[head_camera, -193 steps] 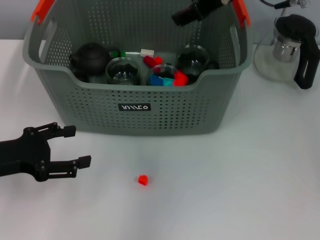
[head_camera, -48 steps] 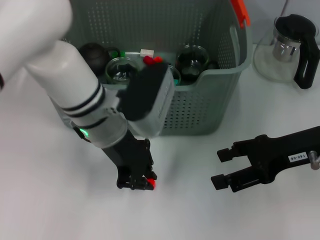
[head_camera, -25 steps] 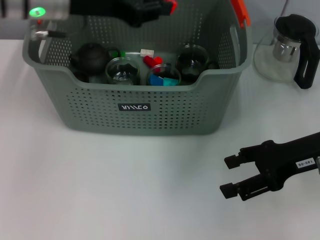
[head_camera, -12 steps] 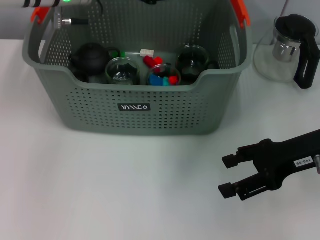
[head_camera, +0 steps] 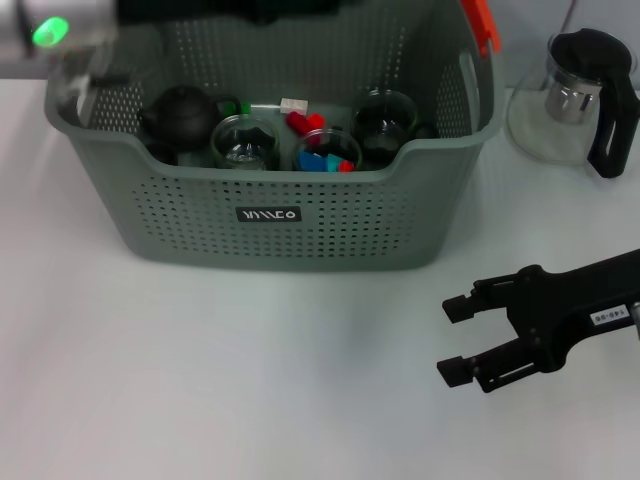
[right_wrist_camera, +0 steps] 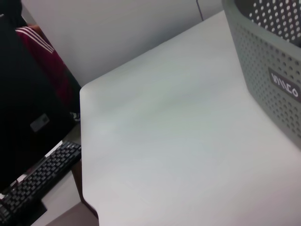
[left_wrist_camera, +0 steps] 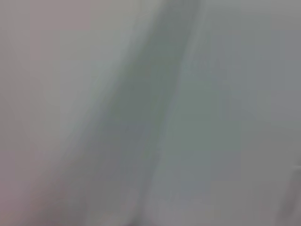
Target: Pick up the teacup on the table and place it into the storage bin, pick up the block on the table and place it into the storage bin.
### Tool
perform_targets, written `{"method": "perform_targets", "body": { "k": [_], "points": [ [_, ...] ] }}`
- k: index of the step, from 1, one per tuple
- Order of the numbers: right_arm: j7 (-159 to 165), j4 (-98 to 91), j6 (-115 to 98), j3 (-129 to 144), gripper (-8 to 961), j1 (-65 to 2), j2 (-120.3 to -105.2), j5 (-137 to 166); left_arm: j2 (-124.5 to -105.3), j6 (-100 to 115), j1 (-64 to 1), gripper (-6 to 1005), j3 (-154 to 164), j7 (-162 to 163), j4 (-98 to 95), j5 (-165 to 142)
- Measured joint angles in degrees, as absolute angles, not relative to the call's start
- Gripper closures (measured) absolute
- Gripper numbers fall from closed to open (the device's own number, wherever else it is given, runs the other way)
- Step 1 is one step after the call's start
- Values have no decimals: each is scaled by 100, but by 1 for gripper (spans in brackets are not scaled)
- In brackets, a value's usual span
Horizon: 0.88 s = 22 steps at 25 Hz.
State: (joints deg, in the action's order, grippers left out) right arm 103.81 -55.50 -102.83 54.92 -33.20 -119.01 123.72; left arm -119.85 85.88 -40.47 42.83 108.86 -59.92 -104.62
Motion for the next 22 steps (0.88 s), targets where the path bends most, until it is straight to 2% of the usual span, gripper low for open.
{"method": "perform_targets", "body": {
  "k": [5, 7, 13, 22],
  "points": [
    [10152, -5520, -10369, 5294, 22, -3296, -11887, 12366, -12122, 10387, -3072, 161, 4054, 10188, -6265, -9409],
    [10065, -5512, -10424, 5216, 22, -3284, -11887, 12366, -12190, 10890, -2795, 48, 3792, 9979, -6268, -9406],
    [9760, -5350, -10434, 5067, 22, -3317, -11966, 12358, -12459, 11200, -1802, 52, 3431, 8998, -6151, -9981],
    [9060, -4605, -10236, 5055, 22, -3664, -12012, 12356, -12479, 11266, -1723, 52, 3467, 8693, -5924, -11464]
  ]
}}
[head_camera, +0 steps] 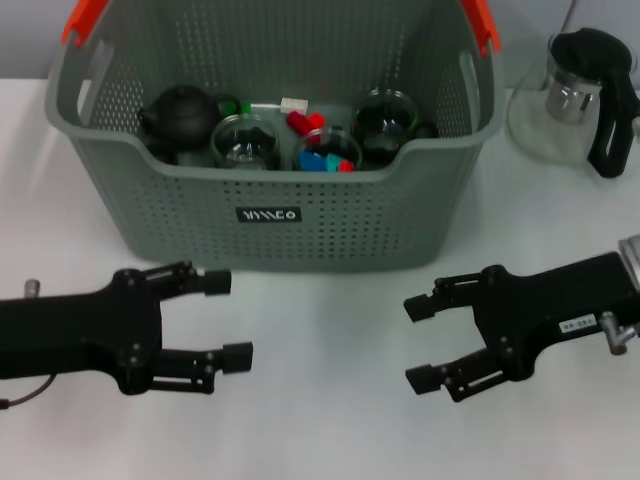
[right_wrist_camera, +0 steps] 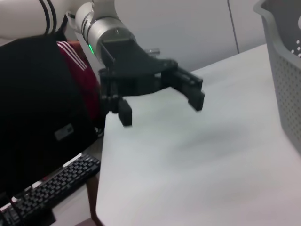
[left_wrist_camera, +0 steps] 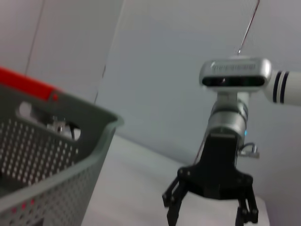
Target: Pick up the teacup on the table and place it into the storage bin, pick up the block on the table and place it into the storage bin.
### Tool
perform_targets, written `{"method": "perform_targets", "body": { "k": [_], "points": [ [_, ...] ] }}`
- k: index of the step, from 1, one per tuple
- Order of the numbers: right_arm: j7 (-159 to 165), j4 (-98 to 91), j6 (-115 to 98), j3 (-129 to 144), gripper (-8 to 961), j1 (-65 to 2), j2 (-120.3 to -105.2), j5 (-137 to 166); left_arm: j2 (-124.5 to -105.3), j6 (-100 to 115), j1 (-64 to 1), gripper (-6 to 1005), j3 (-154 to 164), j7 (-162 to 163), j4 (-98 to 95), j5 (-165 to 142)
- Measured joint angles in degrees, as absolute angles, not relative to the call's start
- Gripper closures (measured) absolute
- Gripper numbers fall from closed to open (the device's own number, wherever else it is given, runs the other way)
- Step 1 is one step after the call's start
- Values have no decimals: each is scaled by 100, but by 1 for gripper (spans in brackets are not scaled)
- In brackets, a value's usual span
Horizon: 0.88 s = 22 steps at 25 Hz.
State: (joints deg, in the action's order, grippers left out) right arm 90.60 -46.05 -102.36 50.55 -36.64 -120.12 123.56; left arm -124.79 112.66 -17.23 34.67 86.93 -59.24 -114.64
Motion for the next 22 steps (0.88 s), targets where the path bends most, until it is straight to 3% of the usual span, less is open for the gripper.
{"method": "perform_targets", "body": {
  "k": [22],
  "points": [
    [8330, -4430, -9690, 5100, 22, -3675, -12002, 12389, -12399, 10053, -2355, 52, 3463, 7695, -4964, -12461]
  ]
}}
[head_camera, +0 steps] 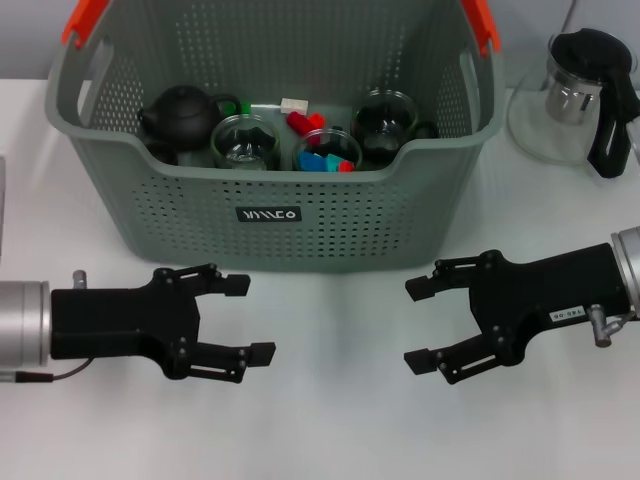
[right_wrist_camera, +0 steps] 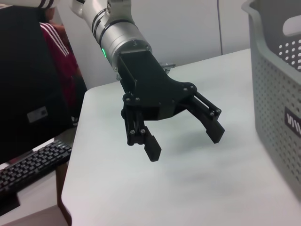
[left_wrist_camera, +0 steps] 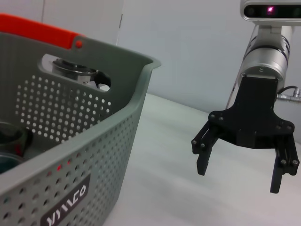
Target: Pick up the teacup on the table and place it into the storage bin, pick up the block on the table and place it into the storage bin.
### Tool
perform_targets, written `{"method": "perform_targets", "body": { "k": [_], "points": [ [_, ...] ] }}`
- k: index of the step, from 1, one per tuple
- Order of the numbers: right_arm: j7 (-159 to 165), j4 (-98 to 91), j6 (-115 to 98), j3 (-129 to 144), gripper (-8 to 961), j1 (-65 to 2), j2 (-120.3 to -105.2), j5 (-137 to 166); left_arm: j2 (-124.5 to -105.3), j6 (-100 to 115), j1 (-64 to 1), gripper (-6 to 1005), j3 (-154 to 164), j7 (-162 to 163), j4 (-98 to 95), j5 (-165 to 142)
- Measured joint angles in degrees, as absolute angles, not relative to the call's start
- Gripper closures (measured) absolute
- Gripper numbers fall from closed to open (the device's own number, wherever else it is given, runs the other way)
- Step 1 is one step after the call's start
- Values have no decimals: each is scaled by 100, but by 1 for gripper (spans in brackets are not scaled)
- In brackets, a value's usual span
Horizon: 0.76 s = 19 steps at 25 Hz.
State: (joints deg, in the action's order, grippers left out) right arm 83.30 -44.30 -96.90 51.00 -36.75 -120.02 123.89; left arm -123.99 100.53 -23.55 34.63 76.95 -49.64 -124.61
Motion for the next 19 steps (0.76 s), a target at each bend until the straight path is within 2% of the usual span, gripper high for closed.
{"method": "perform_targets", "body": {
  "k": [19],
  "points": [
    [8384, -4432, -9491, 5079, 22, -3723, -12016, 12357, -12393, 10014, -2508, 52, 3463, 7713, -4816, -12463]
  ]
}}
